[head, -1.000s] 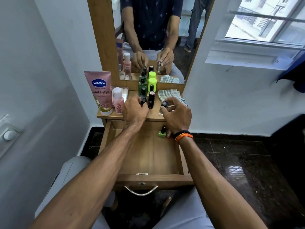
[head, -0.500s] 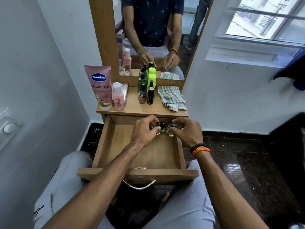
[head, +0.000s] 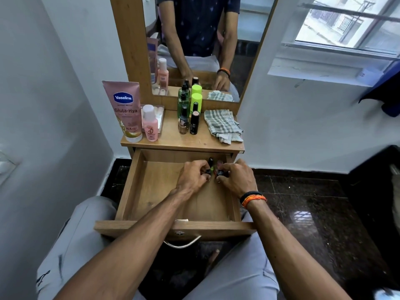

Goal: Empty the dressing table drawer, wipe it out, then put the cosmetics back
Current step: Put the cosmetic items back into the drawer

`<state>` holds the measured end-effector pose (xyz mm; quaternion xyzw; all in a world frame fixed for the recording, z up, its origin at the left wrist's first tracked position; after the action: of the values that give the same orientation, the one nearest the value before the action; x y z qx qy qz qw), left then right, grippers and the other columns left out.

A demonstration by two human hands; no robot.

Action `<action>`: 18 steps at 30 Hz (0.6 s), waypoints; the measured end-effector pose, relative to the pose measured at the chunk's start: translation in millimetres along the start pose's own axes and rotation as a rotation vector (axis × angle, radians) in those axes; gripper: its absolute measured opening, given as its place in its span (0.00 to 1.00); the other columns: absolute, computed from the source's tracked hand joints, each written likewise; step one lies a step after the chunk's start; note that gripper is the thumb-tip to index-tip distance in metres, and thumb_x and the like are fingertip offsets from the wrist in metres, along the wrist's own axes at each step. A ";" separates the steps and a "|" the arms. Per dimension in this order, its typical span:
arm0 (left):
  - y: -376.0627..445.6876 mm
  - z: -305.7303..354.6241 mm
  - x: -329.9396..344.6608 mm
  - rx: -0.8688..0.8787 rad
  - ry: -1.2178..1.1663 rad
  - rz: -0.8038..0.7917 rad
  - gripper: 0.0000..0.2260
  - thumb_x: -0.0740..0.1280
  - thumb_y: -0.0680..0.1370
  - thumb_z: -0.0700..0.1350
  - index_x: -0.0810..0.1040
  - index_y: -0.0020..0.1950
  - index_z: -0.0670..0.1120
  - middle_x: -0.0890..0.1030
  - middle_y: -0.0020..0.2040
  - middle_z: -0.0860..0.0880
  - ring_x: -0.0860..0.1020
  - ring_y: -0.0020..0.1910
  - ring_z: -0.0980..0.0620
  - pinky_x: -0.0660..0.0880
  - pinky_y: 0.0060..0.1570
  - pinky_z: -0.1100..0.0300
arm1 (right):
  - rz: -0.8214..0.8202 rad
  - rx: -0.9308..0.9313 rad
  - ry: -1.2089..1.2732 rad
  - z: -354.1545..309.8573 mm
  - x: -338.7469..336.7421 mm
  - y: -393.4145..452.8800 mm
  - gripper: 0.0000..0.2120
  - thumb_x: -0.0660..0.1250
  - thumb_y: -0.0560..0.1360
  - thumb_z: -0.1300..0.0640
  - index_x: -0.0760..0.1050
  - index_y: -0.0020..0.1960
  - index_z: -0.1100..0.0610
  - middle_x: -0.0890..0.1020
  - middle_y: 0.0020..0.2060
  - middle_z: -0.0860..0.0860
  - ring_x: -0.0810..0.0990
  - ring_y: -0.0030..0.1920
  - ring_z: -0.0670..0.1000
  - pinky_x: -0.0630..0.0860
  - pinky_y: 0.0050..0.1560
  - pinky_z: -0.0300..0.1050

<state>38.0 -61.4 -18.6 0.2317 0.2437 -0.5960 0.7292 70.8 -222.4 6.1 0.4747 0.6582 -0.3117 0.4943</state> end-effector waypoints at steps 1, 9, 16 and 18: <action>1.9 0.0 1.1 -0.001 0.004 -0.001 0.09 0.76 0.72 0.42 0.84 0.51 0.48 0.85 0.43 0.51 0.82 0.44 0.54 0.79 0.46 0.61 | 0.000 0.000 -0.004 0.8 0.8 0.0 0.19 0.74 0.73 0.48 0.80 0.63 0.47 0.78 0.51 0.55 0.77 0.52 0.55 0.75 0.54 0.47; 6.3 1.2 6.9 0.031 0.040 -0.012 0.09 0.74 0.73 0.41 0.83 0.53 0.47 0.85 0.45 0.50 0.83 0.46 0.51 0.81 0.48 0.54 | 0.071 -0.088 -0.068 1.4 6.0 3.4 0.18 0.73 0.72 0.52 0.81 0.61 0.52 0.85 0.49 0.54 0.75 0.49 0.55 0.69 0.48 0.47; 5.6 4.1 9.8 0.051 0.055 0.004 0.08 0.73 0.73 0.40 0.83 0.52 0.47 0.85 0.44 0.50 0.83 0.44 0.50 0.82 0.47 0.53 | 0.113 -0.119 -0.124 6.8 13.3 5.7 0.19 0.73 0.72 0.50 0.80 0.63 0.50 0.86 0.51 0.51 0.74 0.49 0.53 0.67 0.47 0.48; 5.6 4.5 9.7 0.050 0.056 0.012 0.08 0.73 0.74 0.40 0.83 0.51 0.46 0.85 0.44 0.50 0.83 0.44 0.50 0.81 0.47 0.55 | 0.126 -0.122 -0.116 7.6 13.9 5.1 0.19 0.73 0.72 0.49 0.80 0.62 0.51 0.86 0.52 0.51 0.74 0.49 0.53 0.68 0.48 0.48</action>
<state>45.5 -70.6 -21.0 0.2679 0.2475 -0.5907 0.7197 77.4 -222.9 -9.1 0.4653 0.6149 -0.2662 0.5784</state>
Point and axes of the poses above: each hand's wrist, its own y-axis towards the middle knuckle, its own x-axis out of the palm, z = x × y, the point moved 2 cm from there along y, towards the middle knuckle
